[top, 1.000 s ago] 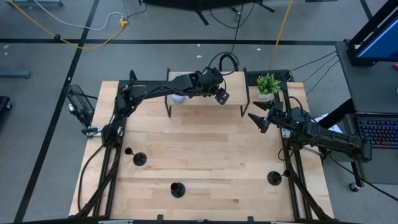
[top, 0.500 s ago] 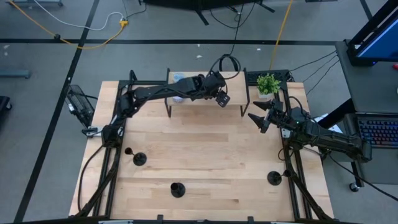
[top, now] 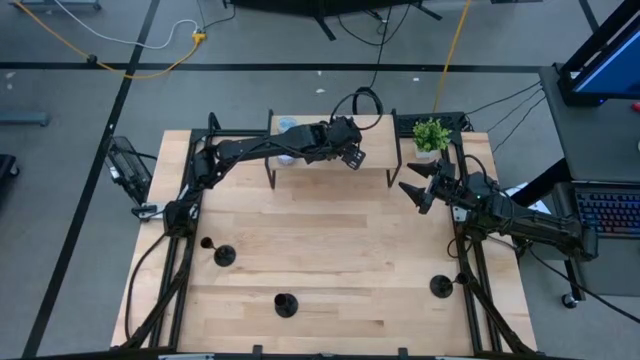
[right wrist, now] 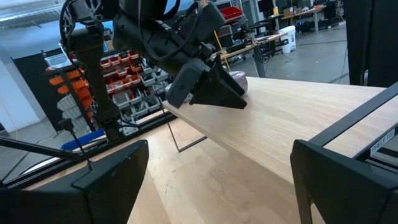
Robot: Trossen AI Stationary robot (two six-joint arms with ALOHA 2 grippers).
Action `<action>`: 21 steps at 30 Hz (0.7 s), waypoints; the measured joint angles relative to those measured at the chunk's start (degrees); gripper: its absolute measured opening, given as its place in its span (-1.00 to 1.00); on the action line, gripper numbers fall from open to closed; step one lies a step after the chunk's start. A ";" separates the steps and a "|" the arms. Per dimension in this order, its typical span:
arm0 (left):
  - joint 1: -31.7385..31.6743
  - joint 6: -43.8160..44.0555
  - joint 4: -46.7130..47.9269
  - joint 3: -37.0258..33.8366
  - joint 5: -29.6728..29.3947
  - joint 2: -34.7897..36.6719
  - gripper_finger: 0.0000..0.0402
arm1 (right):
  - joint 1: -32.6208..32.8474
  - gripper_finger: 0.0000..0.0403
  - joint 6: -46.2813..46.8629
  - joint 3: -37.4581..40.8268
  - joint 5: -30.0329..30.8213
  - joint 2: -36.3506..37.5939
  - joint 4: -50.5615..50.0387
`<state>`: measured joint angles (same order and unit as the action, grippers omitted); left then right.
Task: Pick & Place candle stick holders
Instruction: Put the pink scented candle on the shelf
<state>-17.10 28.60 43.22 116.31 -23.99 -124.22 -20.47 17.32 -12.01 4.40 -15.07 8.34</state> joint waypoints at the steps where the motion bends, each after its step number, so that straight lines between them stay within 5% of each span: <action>1: 0.00 0.31 -0.26 0.01 -0.03 0.00 0.21 | 0.00 0.93 0.00 0.00 0.00 0.00 0.00; 12: 0.63 -5.32 -14.41 1.31 -1.32 0.66 0.21 | -0.02 0.93 0.00 0.00 0.00 0.00 -0.02; 21: -1.92 -7.22 -13.60 1.31 -4.08 0.08 0.21 | -0.02 0.93 0.00 0.00 0.00 0.00 -0.01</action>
<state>-19.02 21.38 29.61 117.62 -28.07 -124.14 -20.49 17.32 -12.01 4.40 -15.07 8.33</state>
